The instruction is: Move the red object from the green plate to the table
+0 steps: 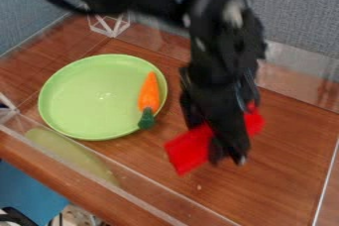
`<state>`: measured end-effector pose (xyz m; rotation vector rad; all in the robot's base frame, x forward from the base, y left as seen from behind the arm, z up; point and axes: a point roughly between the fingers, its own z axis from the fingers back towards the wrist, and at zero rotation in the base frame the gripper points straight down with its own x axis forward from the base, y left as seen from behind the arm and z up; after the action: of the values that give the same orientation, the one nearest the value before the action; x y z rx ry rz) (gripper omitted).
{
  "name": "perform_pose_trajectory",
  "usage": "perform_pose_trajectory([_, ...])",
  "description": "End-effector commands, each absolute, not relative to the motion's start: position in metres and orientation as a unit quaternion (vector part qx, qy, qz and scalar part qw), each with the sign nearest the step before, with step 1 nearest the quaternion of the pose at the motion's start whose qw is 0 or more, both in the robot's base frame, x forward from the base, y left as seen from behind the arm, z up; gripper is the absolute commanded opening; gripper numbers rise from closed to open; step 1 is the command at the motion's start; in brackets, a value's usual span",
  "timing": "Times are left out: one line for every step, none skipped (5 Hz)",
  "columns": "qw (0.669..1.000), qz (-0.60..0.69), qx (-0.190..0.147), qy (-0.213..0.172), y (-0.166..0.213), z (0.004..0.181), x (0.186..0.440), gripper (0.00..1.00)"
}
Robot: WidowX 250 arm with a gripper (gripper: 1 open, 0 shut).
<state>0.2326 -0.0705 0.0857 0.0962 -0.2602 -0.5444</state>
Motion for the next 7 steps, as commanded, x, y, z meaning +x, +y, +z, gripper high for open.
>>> perform_pose_trajectory([0.952,-0.27,0.042,-0.138,-0.075,0.056,0.235,0.0])
perform_pose_trajectory([0.95,-0.279,0.038,-0.133,-0.079,0.027,0.236,0.0])
perform_pose_trajectory([0.95,-0.286,0.034,-0.123,-0.082,0.022,0.235,0.0])
perform_pose_trajectory([0.953,-0.28,0.031,-0.107,-0.083,0.019,0.234,1.0])
perform_pose_trajectory([0.956,-0.277,0.031,-0.096,-0.082,0.021,0.236,1.0])
perform_pose_trajectory([0.951,-0.296,0.029,-0.089,-0.09,0.022,0.227,1.0])
perform_pose_trajectory([0.946,-0.314,0.027,-0.081,-0.097,0.024,0.218,1.0])
